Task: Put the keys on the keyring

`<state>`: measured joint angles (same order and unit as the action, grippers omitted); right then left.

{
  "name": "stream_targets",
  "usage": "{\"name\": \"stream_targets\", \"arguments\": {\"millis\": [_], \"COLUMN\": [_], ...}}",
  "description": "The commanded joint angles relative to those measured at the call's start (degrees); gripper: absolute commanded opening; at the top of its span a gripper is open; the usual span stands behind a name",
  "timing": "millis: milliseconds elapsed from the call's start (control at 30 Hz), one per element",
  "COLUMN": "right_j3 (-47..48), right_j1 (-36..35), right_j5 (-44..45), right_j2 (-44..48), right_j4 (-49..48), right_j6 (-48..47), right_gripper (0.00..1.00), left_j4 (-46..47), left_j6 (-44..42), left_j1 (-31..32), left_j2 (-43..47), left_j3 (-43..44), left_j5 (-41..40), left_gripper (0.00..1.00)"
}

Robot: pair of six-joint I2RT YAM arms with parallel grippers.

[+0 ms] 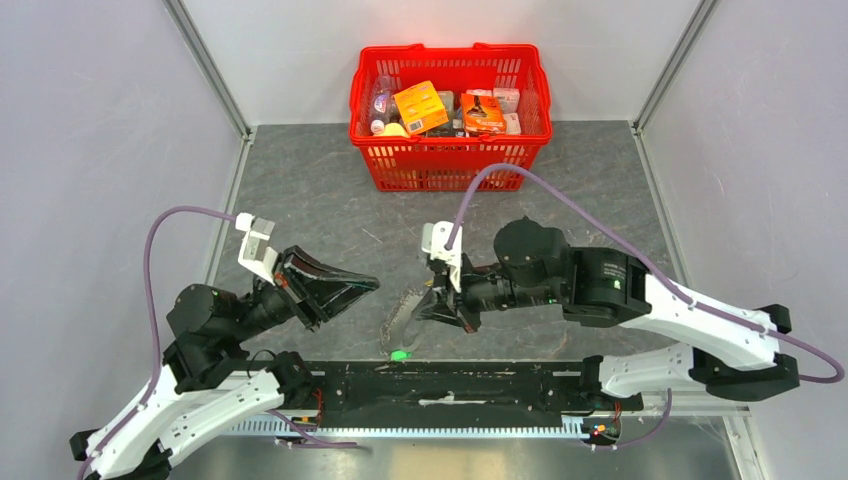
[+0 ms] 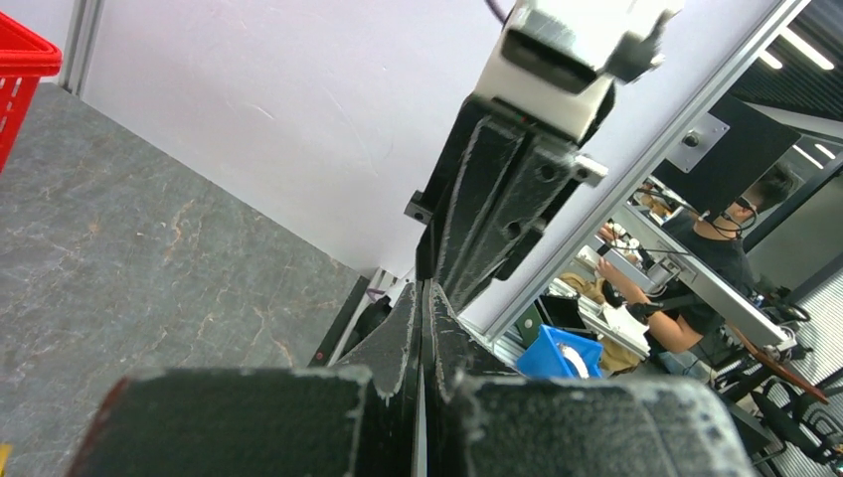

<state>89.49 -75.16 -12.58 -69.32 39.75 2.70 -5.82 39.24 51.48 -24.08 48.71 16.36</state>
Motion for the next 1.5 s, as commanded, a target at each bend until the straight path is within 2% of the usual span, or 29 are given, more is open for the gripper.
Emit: {"name": "stream_targets", "arguments": {"millis": [0,67,167,200,233,400,600,667,833,1033,1233,1467], "right_j3": [-7.56,-10.43,-12.74,-13.43,-14.32,-16.49,-20.25,-22.21,-28.75,-34.2,-37.76,-39.31], "right_j1": [-0.17,0.08,1.65,3.04,4.54,12.78,19.82,21.52,24.38,24.71,24.7,24.73], "right_j5": [5.92,7.49,10.22,10.77,10.62,7.11,5.39,5.44,6.06,7.5,7.56,9.34], "right_j2": [4.63,5.69,5.58,5.44,5.06,0.3,-5.27,-7.22,-11.16,-17.8,-22.57,-24.66], "right_j4": [-3.52,-4.67,-4.8,-4.87,-5.25,-6.52,-11.2,-13.2,-20.11,-29.05,-38.29,-43.75], "right_j6": [2.45,3.23,4.99,5.92,7.04,11.88,20.83,24.23,32.32,42.32,51.35,57.99], "right_gripper": [0.0,0.0,0.12,0.18,0.25,0.44,0.55,0.62,0.65,0.66,0.66,0.65], "left_j4": [0.2,0.26,0.22,-0.17,-0.44,-3.29,-8.4,-9.8,-12.52,-14.11,-16.0,-16.85], "left_j6": [0.77,0.5,-0.08,-0.34,-0.63,-1.7,-2.91,-3.25,-4.03,-5.22,-6.6,-6.64], "left_j1": [-0.07,-0.07,-0.07,-0.08,-0.07,-0.07,-0.07,-0.11,-0.07,-0.09,-0.1,-0.07], "left_j2": [2.0,1.5,0.44,0.23,0.26,0.96,3.82,4.74,6.73,8.36,9.13,10.31], "left_j3": [-1.21,-1.67,-1.64,-1.53,-1.51,-1.34,-1.07,-1.07,-1.88,-3.51,-3.66,-4.88], "left_j5": [-1.86,-1.78,-1.07,-1.02,-1.07,-2.01,-4.26,-5.05,-6.28,-7.17,-7.49,-7.22], "left_gripper": [0.02,0.02,0.02,0.02,0.02,0.02,0.02,0.02,0.03,0.09,0.14,0.17]}}
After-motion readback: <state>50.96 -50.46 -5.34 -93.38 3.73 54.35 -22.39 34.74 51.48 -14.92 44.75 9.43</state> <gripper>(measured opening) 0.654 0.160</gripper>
